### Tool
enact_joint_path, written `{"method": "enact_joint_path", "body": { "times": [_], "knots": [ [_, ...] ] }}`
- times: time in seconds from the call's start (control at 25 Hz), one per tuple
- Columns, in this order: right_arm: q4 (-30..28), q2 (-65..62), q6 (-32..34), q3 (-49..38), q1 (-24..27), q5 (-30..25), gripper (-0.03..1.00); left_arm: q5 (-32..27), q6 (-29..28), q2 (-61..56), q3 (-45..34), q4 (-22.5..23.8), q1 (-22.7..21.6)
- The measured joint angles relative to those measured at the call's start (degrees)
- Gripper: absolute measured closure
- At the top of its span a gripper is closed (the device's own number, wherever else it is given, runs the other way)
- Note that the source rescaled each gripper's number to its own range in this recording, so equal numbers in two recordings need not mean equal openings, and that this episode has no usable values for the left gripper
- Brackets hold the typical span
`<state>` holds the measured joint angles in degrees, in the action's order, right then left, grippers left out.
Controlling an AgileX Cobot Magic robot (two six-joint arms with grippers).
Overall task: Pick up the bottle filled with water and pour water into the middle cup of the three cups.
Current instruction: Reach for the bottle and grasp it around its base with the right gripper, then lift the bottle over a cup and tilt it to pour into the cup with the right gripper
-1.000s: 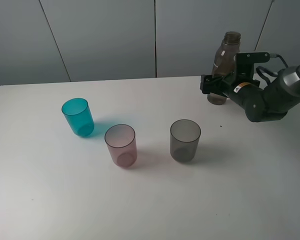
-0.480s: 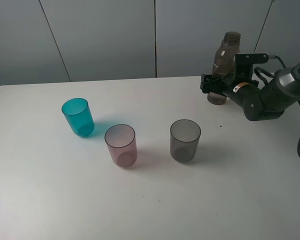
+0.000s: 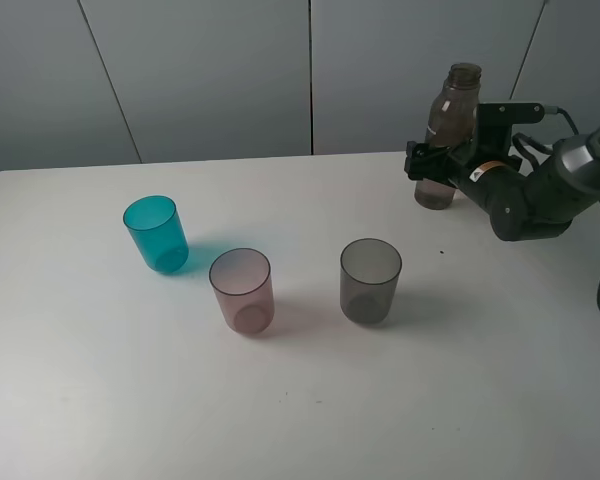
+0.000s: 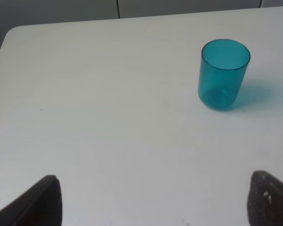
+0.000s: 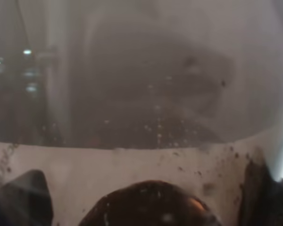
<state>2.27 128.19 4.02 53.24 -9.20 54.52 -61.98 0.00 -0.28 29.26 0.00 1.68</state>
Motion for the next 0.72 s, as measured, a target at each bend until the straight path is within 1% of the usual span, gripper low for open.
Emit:
{"method": "enact_joint_path", "body": {
  "times": [0.08,0.12,0.16,0.2,0.24,0.28,0.72],
  "knots": [
    [-0.1,0.0,0.0,0.0,0.0,0.0,-0.02,0.0,0.0,0.0,0.0,0.0,0.0],
    [-0.1,0.0,0.0,0.0,0.0,0.0,0.03,0.0,0.0,0.0,0.0,0.0,0.0],
    [-0.2,0.0,0.0,0.0,0.0,0.0,0.14,0.0,0.0,0.0,0.0,0.0,0.0],
    [-0.6,0.0,0.0,0.0,0.0,0.0,0.41,0.0,0.0,0.0,0.0,0.0,0.0],
    [-1.2,0.0,0.0,0.0,0.0,0.0,0.87,0.0,0.0,0.0,0.0,0.0,0.0],
    [-1.2,0.0,0.0,0.0,0.0,0.0,0.94,0.0,0.0,0.0,0.0,0.0,0.0],
    [-2.3,-0.1,0.8,0.1,0.1,-0.4,0.94,0.0,0.3,0.0,0.0,0.0,0.0]
  ]
}}
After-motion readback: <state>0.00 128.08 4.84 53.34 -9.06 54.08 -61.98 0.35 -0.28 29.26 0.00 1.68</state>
